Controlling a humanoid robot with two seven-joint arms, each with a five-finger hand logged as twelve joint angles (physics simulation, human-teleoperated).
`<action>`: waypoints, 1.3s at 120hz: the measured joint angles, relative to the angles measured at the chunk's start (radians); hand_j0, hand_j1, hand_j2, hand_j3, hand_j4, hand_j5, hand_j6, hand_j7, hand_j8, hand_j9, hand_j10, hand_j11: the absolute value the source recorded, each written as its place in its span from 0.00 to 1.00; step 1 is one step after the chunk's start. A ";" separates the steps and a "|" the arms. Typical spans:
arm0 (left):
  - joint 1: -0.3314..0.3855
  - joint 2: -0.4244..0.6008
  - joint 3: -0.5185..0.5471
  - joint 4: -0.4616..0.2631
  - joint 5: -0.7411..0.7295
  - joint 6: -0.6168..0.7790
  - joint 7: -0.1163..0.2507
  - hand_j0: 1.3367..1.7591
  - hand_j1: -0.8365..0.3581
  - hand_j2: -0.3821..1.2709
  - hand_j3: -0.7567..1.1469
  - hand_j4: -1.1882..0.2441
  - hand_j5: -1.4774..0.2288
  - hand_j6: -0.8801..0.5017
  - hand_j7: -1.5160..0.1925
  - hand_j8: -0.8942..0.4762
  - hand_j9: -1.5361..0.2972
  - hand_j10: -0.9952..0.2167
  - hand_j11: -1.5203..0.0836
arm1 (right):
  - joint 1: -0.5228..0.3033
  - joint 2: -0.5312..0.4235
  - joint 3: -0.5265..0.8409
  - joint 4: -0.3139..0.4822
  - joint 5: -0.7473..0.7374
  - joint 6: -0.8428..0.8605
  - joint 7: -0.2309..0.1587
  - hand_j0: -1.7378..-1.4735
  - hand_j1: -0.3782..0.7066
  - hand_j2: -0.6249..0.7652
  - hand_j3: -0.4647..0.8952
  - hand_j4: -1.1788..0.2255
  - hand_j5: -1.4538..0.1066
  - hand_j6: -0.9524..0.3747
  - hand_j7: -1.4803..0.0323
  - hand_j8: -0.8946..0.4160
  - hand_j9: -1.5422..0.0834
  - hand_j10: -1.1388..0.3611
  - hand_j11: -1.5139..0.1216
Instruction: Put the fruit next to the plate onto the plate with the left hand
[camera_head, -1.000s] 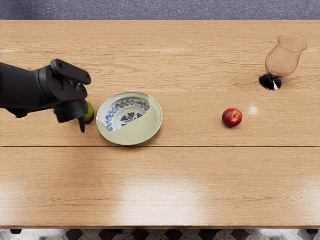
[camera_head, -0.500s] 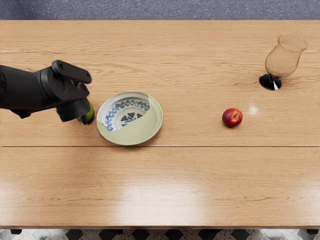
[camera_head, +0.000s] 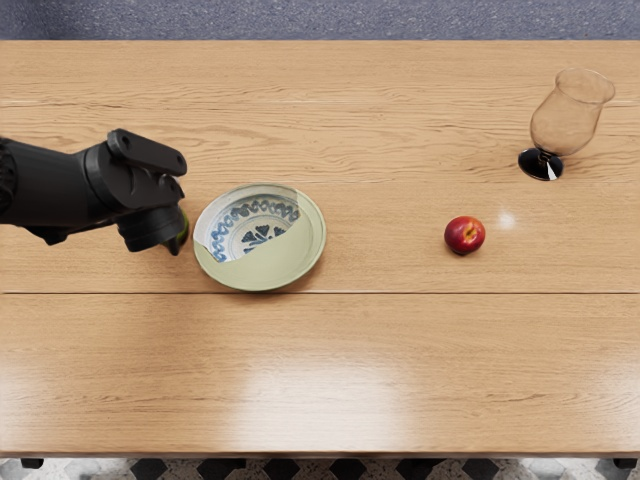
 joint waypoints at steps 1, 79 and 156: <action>0.001 0.000 0.000 0.000 0.000 0.000 0.000 0.76 0.68 0.27 0.40 0.61 0.63 0.41 0.65 0.43 0.62 0.57 0.70 | 0.000 0.000 0.000 0.000 0.000 0.000 0.000 0.30 0.05 0.45 0.34 0.82 0.91 0.70 0.96 0.67 0.93 0.74 0.91; 0.008 0.000 -0.022 -0.006 -0.001 0.043 0.001 0.76 0.64 0.27 0.40 0.58 0.60 0.38 0.62 0.40 0.59 0.53 0.66 | 0.000 0.000 0.000 0.000 0.000 0.000 0.000 0.30 0.05 0.45 0.34 0.82 0.91 0.70 0.96 0.67 0.93 0.74 0.91; -0.001 0.000 -0.013 -0.012 -0.051 0.026 0.009 0.74 0.48 0.32 0.40 0.34 0.30 0.45 0.32 0.46 0.30 0.44 0.33 | 0.000 0.000 0.000 0.000 0.000 0.000 0.000 0.30 0.05 0.45 0.34 0.82 0.91 0.70 0.96 0.67 0.93 0.74 0.91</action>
